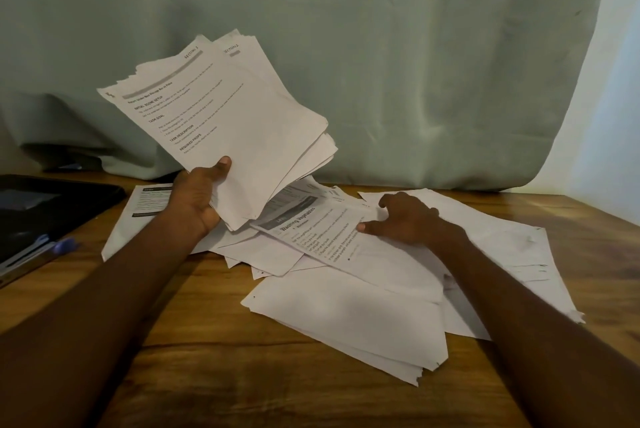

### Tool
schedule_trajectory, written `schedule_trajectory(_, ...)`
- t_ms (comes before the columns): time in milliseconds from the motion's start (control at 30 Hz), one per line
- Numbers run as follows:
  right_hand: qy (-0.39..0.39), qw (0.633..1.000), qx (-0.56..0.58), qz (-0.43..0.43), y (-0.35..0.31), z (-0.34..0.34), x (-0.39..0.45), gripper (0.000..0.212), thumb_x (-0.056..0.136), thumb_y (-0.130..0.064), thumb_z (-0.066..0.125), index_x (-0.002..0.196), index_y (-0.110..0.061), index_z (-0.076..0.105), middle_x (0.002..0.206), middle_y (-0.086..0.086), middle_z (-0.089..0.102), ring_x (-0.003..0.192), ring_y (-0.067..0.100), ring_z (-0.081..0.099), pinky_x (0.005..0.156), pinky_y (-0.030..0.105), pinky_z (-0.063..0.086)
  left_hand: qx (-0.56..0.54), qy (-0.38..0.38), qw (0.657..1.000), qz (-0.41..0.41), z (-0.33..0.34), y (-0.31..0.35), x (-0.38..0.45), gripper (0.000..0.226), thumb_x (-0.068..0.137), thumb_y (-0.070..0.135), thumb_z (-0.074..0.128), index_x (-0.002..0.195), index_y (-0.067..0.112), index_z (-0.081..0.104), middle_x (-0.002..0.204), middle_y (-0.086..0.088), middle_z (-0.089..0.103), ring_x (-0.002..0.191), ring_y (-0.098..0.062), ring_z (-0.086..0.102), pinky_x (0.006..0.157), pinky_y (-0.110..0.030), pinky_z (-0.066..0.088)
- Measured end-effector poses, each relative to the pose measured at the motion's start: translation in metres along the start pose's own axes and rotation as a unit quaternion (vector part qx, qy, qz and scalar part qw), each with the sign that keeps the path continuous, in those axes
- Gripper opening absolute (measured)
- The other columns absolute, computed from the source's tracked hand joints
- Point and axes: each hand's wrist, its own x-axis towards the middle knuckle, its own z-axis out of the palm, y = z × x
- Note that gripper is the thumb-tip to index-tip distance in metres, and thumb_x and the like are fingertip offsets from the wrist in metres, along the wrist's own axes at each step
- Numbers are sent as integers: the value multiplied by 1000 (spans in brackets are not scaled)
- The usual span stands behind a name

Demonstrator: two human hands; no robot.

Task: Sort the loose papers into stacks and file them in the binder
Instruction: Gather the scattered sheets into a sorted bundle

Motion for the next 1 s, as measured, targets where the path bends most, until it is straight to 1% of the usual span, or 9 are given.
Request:
schedule_trajectory(133,103,988,113,24,11,-5,8,57,76,-46,86,122,-20,65,127,3,64,120,28,59,100,43,48,6,-2,1000,-1,2,0,-1,45,93,10,71,137,12,60,123,-4,71,91,-17,71,60,-30,59)
schedule_trajectory(200,167,961,217,38,17,-8,13,33,76,-35,87,98,-14,74,98,6,72,95,30,68,79,33,50,23,7,1000,10,2,1,1,46,94,13,71,138,9,59,123,-5,69,85,-14,70,52,-24,57)
schedule_trajectory(267,206,913,350,49,21,-12,15,21,79,-24,85,83,-7,73,78,6,71,76,27,66,69,33,49,34,6,999,17,1,2,2,46,95,15,70,139,8,58,123,-6,67,84,-14,68,51,-23,57)
schedule_trajectory(367,231,815,526,78,28,-18,13,14,86,-13,81,95,-5,74,94,10,76,84,22,70,78,35,58,39,1,999,18,0,3,1,42,96,16,68,137,8,58,124,-7,66,87,-15,67,68,-33,61)
schedule_trajectory(433,232,761,599,91,29,-21,10,20,89,-9,78,108,-6,74,103,6,76,92,19,71,75,29,56,18,-12,1000,8,-1,2,1,42,96,15,68,137,9,59,124,-7,67,91,-17,68,80,-39,60)
schedule_trajectory(533,235,710,658,94,29,-22,11,23,89,-8,78,111,-9,73,107,3,75,96,20,71,85,33,56,16,-23,1000,5,0,1,-1,42,97,14,66,138,8,58,120,-6,68,90,-16,68,58,-28,59)
schedule_trajectory(667,217,701,673,92,24,-24,8,15,88,-9,78,101,-14,72,102,1,74,90,15,69,82,32,55,24,-24,999,22,3,0,-1,45,98,12,63,142,5,54,108,-1,68,84,-12,66,51,-21,56)
schedule_trajectory(833,215,708,665,99,21,-25,5,10,88,-10,79,95,-13,72,101,2,73,87,15,67,75,28,52,20,-26,999,22,2,0,0,47,98,11,63,144,7,53,125,-6,65,87,-12,66,53,-22,56)
schedule_trajectory(1000,157,738,632,174,14,-25,11,57,73,-20,92,120,-2,66,120,8,68,111,32,63,105,47,48,26,-35,999,20,6,-1,-3,47,96,11,66,141,10,56,128,-5,66,91,-15,67,64,-29,56)
